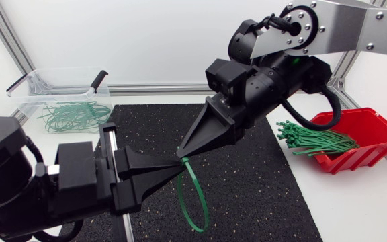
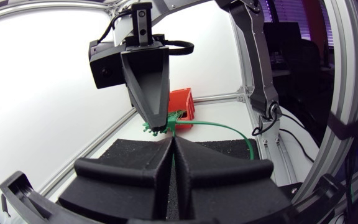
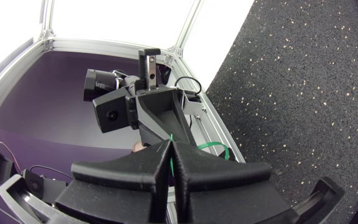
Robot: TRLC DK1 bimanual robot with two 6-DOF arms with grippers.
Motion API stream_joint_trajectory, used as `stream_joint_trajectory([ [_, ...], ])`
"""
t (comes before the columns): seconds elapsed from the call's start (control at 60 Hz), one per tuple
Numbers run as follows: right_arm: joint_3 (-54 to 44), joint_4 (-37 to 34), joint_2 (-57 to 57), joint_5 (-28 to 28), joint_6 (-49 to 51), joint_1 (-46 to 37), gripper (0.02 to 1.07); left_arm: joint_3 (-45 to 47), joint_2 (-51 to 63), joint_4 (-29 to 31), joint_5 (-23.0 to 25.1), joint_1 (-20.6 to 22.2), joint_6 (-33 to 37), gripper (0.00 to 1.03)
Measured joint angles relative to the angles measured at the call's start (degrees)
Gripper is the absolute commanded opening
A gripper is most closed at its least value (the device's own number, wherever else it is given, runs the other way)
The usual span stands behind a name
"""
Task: Take a green cable tie from the red box, thread the tail through the head to close it, then place it in the transparent bin on the left.
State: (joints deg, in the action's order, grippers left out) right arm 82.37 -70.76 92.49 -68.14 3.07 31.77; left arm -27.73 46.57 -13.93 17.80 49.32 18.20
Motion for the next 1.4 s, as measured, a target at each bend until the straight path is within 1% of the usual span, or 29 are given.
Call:
stream_joint_trajectory([
  [0.167,0.37,-1.33,0.44,-0.04,-0.02,-0.9,0.08,0.7,0.35,-1.38,-7.06,6.51,2.03,0.04],
  [0.283,1.9,-1.99,2.34,-0.04,-0.02,-1.2,0.08,0.7,0.66,-1.33,-10.16,7.98,2.49,0.04],
  [0.767,2.03,-2.25,4.13,-0.15,-0.02,-2.25,0.08,0.7,1.14,0.24,-11.23,9.49,2.62,0.04],
  [0.8,1.4,-2.01,3.56,0.35,-0.02,-2.16,0.1,0.7,1.14,0.72,-10.82,9.14,2.6,0.04],
  [0.833,0.44,-1.25,2.78,0.92,0.0,-2.01,0.21,0.7,1.11,1.2,-10.29,8.55,2.54,0.04],
  [0.867,-0.33,-0.63,1.99,1.6,0.0,-1.97,0.35,0.7,1.11,1.86,-9.33,7.58,2.32,0.04],
  [0.933,-1.55,0.44,-0.02,3.43,0.0,-2.38,0.58,0.7,0.83,4.13,-7.52,5.11,1.38,0.04],
  [0.967,-2.14,0.7,-1.14,4.61,0.02,-2.89,0.7,0.7,0.57,5.49,-6.56,3.06,0.94,0.04],
  [1.033,-3.45,2.08,-3.63,8.87,0.17,-4.46,1.01,0.61,-0.28,7.78,-4.5,-1.75,-0.11,0.04],
  [1.05,-3.76,2.69,-4.17,10.14,0.2,-4.85,1.04,0.57,-0.52,8.22,-4.33,-2.86,-0.33,0.04],
  [1.117,-5.57,6.38,-6.27,16.63,0.2,-6.47,1.04,-0.04,-1.2,9.57,-3.21,-8.02,-1.64,0.04],
  [1.233,-9.22,10.86,-7.61,24.59,0.2,-7.72,1.04,-1.79,-1.29,10.05,-1.55,-17.27,-3.56,0.04],
  [1.25,-9.99,11.52,-7.63,25.79,0.17,-7.96,1.04,-2.25,-1.14,10.05,-1.55,-19.5,-4.02,0.04],
  [1.333,-12.04,13.14,-7.63,28.92,0.17,-8.59,1.04,-4.52,0.5,10.08,-1.51,-26.38,-5.95,0.04],
  [1.4,-12.83,13.6,-7.63,29.75,0.17,-9.2,1.04,-7.15,3.02,10.08,-1.33,-31.85,-7.58,0.04],
])
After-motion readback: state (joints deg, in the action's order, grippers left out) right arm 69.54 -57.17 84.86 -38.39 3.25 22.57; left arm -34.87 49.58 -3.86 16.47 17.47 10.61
